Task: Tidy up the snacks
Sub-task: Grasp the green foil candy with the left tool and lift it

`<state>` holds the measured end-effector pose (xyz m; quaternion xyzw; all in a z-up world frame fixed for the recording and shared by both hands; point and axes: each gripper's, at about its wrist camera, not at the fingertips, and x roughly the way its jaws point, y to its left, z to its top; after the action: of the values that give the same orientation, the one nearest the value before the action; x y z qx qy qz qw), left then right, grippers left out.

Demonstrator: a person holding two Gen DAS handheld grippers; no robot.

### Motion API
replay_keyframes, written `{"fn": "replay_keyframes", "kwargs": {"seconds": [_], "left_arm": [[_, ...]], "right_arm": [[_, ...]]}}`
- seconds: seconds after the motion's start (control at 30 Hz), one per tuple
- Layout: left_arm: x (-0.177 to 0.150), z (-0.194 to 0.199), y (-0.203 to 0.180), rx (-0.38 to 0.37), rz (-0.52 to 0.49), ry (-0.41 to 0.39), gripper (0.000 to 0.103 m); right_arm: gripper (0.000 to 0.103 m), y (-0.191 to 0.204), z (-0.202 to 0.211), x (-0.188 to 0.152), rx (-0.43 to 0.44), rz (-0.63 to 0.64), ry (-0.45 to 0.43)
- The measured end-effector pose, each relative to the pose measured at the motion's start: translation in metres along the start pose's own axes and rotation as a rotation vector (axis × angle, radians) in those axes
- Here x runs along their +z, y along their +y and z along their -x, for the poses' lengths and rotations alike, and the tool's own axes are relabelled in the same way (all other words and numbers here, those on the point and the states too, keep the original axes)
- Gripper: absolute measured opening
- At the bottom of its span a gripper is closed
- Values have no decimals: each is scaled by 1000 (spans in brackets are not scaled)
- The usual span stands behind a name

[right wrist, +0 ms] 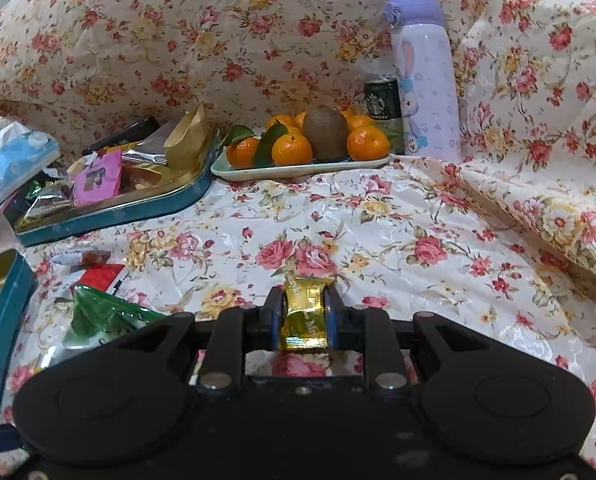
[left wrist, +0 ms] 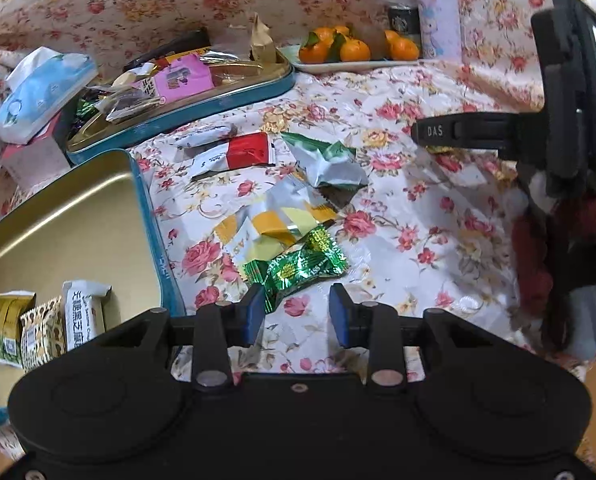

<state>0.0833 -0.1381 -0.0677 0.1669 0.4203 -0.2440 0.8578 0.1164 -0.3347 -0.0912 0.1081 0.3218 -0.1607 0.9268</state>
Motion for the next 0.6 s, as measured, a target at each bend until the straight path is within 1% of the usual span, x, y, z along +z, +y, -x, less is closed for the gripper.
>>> {"fn": "replay_keyframes", "kwargs": {"seconds": [0.17, 0.27, 0.33, 0.5, 0.6], "left_arm": [[4, -4, 1, 8, -4, -11, 44], [5, -5, -1, 21, -25, -22, 44], [5, -7, -4, 28, -52, -25, 44], [8, -11, -11, 47, -133, -42, 45], [12, -14, -13, 42, -175, -42, 46]], "right_arm": [[23, 2, -1, -3, 2, 14, -25], [23, -8, -1, -4, 43, -46, -36], [23, -14, -1, -4, 68, -84, -38], [24, -10, -1, -5, 57, -72, -40], [24, -12, -1, -5, 65, -83, -41]]}}
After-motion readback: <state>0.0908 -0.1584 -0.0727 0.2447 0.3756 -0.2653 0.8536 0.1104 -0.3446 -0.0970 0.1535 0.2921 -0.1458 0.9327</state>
